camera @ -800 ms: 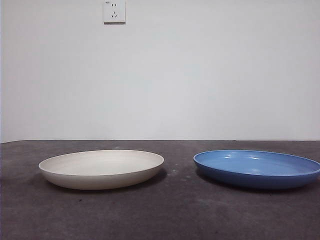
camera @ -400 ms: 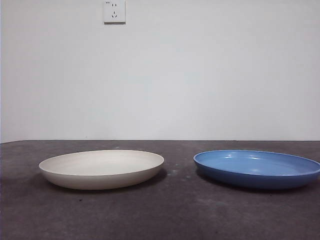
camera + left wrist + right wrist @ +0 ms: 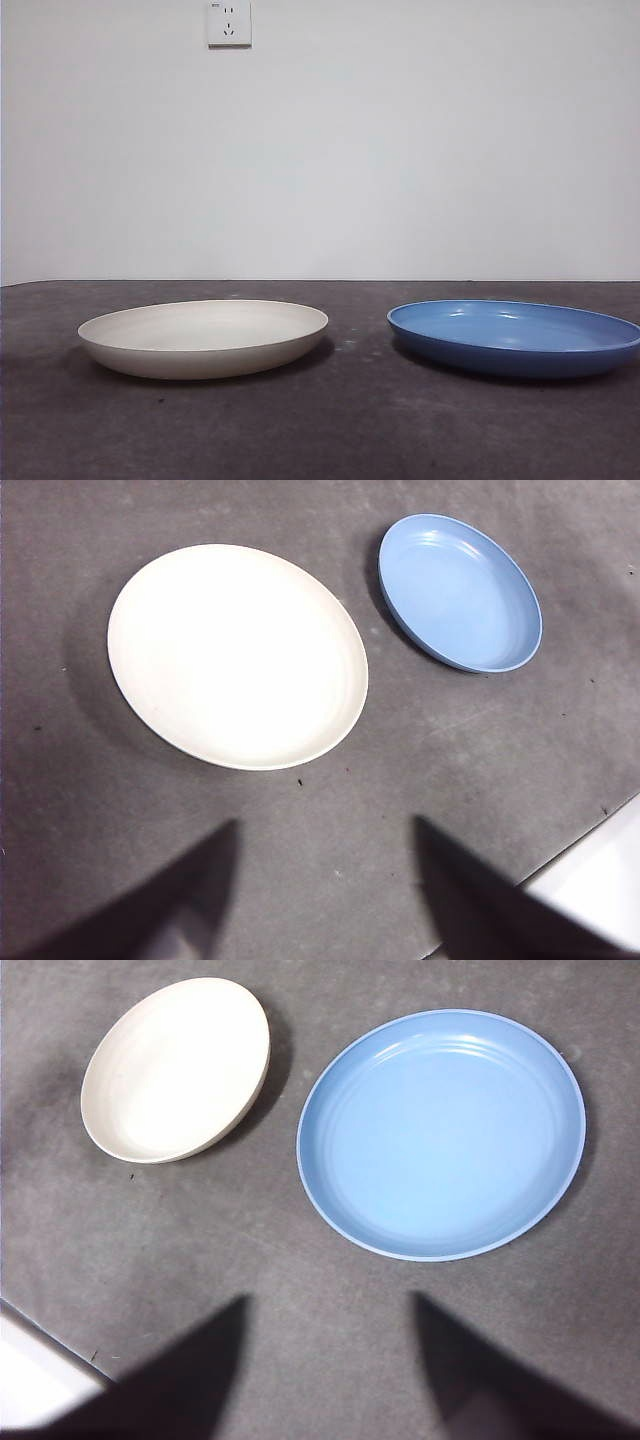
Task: Pick up the white plate, put it on the blue plate, put it on desk
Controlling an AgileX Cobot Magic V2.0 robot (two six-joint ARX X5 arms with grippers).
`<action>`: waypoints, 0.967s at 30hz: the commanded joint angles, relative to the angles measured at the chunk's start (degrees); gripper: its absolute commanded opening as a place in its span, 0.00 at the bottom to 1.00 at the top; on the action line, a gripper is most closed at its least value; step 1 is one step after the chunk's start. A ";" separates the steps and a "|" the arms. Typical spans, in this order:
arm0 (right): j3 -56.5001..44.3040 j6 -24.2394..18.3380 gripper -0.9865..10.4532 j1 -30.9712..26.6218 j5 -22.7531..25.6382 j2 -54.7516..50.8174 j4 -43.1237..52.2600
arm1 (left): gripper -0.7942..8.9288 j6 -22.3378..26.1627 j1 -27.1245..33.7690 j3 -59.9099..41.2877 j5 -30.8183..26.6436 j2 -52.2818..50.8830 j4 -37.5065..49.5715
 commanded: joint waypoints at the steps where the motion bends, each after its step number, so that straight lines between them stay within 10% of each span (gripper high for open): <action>1: 1.01 -0.22 0.44 0.20 -0.13 0.35 0.22 | 0.51 -0.20 -0.15 1.16 0.26 0.35 0.46; 29: 1.01 -0.20 0.44 0.22 -0.15 0.37 0.42 | 0.50 -7.23 -3.02 13.77 -11.56 30.38 10.25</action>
